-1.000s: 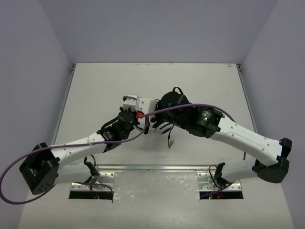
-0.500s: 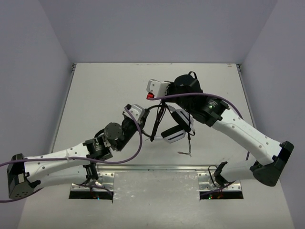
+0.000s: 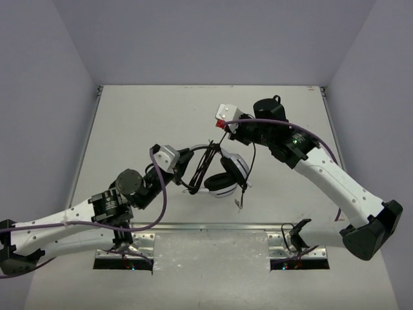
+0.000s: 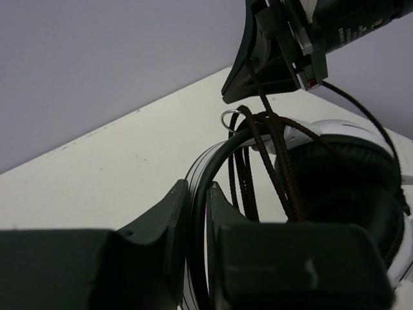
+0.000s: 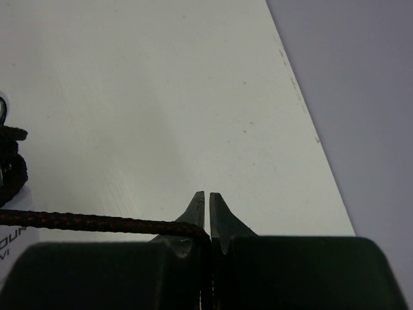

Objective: Wrap the headphones

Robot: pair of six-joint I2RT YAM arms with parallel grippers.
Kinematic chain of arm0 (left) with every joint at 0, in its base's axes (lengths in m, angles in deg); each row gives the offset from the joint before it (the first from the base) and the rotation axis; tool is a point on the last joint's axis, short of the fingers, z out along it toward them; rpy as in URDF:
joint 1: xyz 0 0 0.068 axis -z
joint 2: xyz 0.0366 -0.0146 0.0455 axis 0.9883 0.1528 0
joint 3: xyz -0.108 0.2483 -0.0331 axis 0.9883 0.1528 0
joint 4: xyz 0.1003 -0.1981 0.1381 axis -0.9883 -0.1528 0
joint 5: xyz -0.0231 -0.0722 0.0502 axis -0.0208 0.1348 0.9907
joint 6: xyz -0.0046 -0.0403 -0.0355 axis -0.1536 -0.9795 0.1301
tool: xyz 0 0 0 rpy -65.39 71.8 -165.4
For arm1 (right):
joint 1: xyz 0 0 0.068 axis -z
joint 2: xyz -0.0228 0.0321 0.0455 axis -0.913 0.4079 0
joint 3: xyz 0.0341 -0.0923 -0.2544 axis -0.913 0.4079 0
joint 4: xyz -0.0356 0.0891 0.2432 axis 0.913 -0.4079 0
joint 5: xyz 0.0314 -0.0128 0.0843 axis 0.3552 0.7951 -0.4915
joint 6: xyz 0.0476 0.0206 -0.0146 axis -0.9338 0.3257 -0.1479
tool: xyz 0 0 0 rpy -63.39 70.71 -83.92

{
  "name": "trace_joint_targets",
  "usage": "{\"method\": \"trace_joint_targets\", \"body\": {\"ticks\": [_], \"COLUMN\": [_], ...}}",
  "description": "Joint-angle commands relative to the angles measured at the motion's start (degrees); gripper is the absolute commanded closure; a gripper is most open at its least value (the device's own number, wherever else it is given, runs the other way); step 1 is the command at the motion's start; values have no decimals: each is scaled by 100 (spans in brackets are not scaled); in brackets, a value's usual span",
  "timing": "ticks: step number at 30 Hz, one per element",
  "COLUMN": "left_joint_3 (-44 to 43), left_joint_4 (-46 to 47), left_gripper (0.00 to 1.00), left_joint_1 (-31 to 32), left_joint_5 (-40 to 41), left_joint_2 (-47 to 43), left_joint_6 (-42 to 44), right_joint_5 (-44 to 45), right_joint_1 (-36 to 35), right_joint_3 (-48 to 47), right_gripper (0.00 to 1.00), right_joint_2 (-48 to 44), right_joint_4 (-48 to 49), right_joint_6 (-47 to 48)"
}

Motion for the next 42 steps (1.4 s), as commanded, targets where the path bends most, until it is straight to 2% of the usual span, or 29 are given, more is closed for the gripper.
{"method": "trace_joint_targets", "body": {"ticks": [1,2,4,6,7,10,11,14,17,18,20,23,26,27,33,38,42], "left_joint_3": [-507,-664,-849,-1113,-1271,-1623,-1867,-2150,-2125,-2133,-2099,-1923,-1817,-1808,-1922,-2055,-2046], "left_joint_4": [-74,-109,-259,-347,-391,-619,-994,-1295,-1131,-1112,-1007,-734,-313,-234,653,1093,1524], "left_gripper": [99,100,100,100,100,100,100,100,100,100,100,100,100,100,100,100,100], "left_joint_1": [319,328,319,319,328,319,328,328,328,328,319,328,319,328,319,328,328], "left_joint_5": [-1316,-1387,-1624,-1783,-1975,-2109,-2074,-2091,-2311,-2294,-2162,-1732,-1223,-1169,-941,-571,-27], "left_joint_2": [-530,-566,-584,-575,-558,-321,-233,-31,-205,-232,-311,-425,-461,-461,-295,-92,-109], "left_joint_6": [-108,-108,-152,-222,-231,-223,-196,-143,-204,-231,-345,-573,-889,-908,-1846,-2077,-2103], "right_joint_5": [228,-419,-845,-1671,-1865,-2165,-2200,-1614,-1480,-1619,-1883,-2358,-2675,-2728,-3317,-3528,-3624], "right_joint_1": [883,928,972,972,972,972,972,972,972,972,972,972,972,981,964,955,946], "right_joint_3": [-79,-79,-96,-158,-175,-149,-132,-53,149,358,570,1080,1607,1852,2548,2690,2768], "right_gripper": [98,97,98,98,94,92,90,80,86,98,99,99,99,99,98,85,82], "right_joint_2": [13,48,92,215,259,426,470,680,830,813,743,480,286,259,391,628,760], "right_joint_4": [1077,1059,1069,981,1006,1173,1200,1402,1507,1682,1884,2543,3630,3869,5592,6560,6868], "right_joint_6": [-813,-867,-947,-982,-1087,-1394,-1448,-1764,-1799,-1861,-1983,-2422,-3037,-3483,-4778,-5543,-5781]}}
